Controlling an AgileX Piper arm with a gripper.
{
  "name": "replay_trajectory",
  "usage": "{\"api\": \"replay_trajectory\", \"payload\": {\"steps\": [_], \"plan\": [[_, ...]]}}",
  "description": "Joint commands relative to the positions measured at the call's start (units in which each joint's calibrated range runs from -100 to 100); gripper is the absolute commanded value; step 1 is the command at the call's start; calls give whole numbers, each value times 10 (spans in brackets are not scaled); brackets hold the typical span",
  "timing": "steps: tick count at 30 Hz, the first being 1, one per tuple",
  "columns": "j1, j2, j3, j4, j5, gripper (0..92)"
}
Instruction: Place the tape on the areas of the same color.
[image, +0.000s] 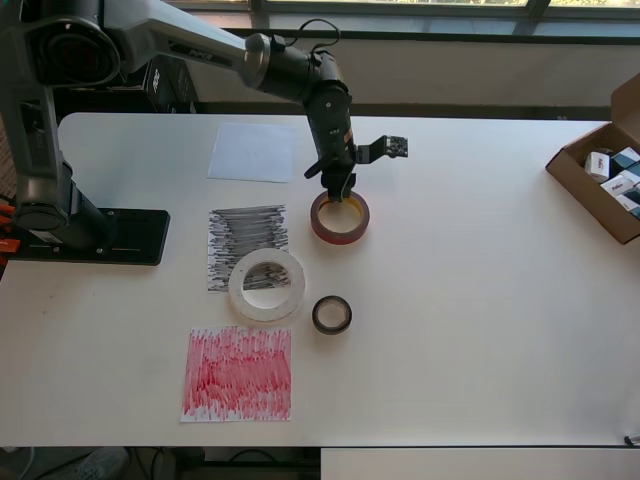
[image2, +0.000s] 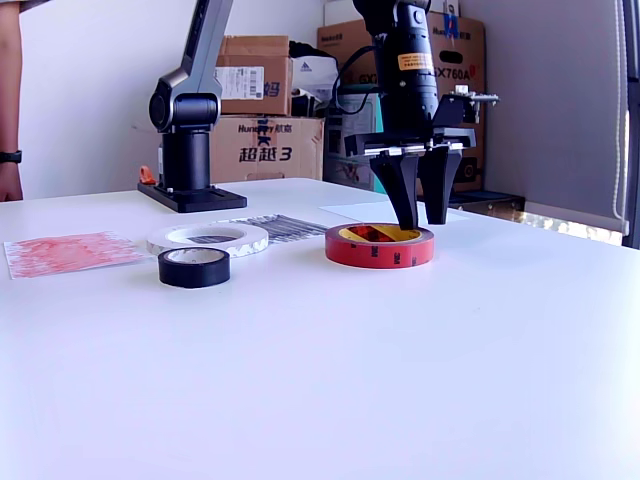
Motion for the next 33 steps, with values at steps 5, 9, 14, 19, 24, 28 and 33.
{"api": "replay_trajectory", "payload": {"steps": [5, 9, 14, 19, 24, 28, 33], "plan": [[-6, 12, 1, 6, 0, 434], [-3, 12, 1, 6, 0, 432], [-5, 12, 2, 6, 0, 301], [-6, 12, 1, 8, 0, 0], [-5, 11, 2, 10, 0, 0], [-3, 2, 1, 16, 0, 0], [-6, -51, 2, 80, -3, 0]]}}
